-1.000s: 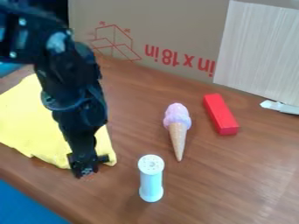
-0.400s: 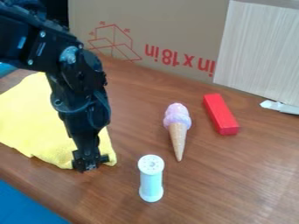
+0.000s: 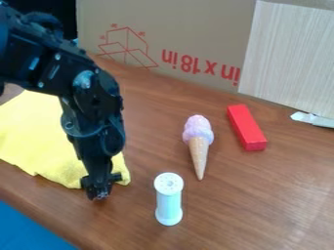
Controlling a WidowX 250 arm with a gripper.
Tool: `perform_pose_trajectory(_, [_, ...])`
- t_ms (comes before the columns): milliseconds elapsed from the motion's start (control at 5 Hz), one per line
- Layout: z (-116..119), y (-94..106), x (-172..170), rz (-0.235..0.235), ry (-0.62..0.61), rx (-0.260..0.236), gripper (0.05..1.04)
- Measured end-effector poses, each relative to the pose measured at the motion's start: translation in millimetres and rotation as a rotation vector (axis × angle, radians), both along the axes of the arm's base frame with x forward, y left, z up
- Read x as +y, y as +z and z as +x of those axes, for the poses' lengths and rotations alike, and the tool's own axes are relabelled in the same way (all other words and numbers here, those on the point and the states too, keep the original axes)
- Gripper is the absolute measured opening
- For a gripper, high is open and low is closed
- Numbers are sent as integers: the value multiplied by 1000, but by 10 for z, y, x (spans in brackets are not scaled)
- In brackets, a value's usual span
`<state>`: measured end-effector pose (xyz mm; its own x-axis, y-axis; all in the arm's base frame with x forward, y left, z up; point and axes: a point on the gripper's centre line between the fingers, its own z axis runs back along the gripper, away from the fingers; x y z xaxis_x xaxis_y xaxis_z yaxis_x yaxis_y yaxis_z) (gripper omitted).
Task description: Fold the cloth the cloth from bottom right to top left
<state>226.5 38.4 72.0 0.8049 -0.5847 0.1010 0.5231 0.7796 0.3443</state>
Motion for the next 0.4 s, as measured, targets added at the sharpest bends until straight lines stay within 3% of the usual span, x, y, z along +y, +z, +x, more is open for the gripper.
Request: perform_pose_trajectory(400, [-2,-108,24,19,16,5,369])
